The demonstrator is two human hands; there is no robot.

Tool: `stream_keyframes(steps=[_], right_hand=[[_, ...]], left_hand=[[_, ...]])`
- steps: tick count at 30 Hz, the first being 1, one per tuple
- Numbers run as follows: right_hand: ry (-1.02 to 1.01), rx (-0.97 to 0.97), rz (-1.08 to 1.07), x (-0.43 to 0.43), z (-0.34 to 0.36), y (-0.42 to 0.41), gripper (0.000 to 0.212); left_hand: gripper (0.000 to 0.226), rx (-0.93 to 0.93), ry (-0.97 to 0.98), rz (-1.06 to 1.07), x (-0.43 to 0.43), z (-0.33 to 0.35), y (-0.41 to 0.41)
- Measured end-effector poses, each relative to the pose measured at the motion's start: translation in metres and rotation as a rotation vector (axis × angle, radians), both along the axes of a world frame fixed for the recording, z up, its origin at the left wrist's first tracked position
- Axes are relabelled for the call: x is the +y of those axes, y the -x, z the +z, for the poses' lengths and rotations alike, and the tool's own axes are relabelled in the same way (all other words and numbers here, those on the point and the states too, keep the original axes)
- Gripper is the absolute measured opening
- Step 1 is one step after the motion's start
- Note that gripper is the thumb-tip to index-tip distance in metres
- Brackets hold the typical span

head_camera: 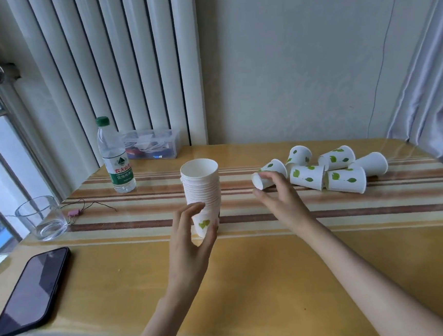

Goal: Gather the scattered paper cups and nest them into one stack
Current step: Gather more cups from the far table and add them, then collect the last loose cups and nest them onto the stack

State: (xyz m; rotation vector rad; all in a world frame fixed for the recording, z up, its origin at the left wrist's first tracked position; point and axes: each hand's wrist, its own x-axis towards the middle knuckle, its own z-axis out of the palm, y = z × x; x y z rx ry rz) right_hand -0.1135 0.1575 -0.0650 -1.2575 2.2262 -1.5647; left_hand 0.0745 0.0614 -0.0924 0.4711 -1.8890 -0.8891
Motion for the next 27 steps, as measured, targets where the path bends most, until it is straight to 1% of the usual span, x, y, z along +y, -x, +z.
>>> stream_keyframes(steps=[3,5,7,9,11,12,14,16,17,21,24,26,27], right_hand=[[-0.06,0.023,-0.109,0.039,-0.024,0.029,0.03],[-0.068,0.037,-0.215,0.062,-0.037,0.049,0.028],[-0.042,0.062,-0.344,0.078,-0.048,0.069,0.028],[-0.038,0.094,-0.439,0.085,-0.057,0.09,0.031],[-0.067,0.113,-0.494,0.084,-0.06,0.11,0.041],[-0.08,0.141,-0.507,0.08,-0.057,0.119,0.049],[-0.116,0.262,-0.493,0.069,-0.049,0.139,0.067],[-0.226,0.403,-0.45,0.056,-0.04,0.155,0.081],[-0.302,0.441,-0.431,0.051,-0.037,0.162,0.085],[-0.545,0.419,-0.385,0.038,-0.042,0.183,0.098],[-0.615,0.43,-0.379,0.036,-0.044,0.191,0.097],[-0.594,0.441,-0.38,0.036,-0.041,0.192,0.091],[-0.57,0.429,-0.373,0.035,-0.04,0.191,0.089]], left_hand=[[0.025,-0.066,0.0,-0.168,0.016,-0.003,0.024],[0.025,-0.118,0.034,-0.217,0.021,-0.008,0.049],[0.031,-0.18,0.04,-0.249,0.022,-0.014,0.077],[0.042,-0.239,0.015,-0.255,0.02,-0.023,0.107],[0.053,-0.289,-0.027,-0.215,0.012,-0.032,0.136],[0.058,-0.311,-0.048,-0.185,0.007,-0.036,0.149],[0.069,-0.349,-0.061,-0.13,-0.007,-0.038,0.175],[0.077,-0.362,-0.049,-0.092,-0.021,-0.036,0.199],[0.08,-0.363,-0.042,-0.078,-0.027,-0.035,0.21],[0.086,-0.445,-0.104,-0.041,-0.04,-0.04,0.245],[0.084,-0.509,-0.141,-0.006,-0.04,-0.05,0.256],[0.075,-0.512,-0.12,0.035,-0.04,-0.052,0.256],[0.07,-0.488,-0.153,0.046,-0.04,-0.051,0.254]])
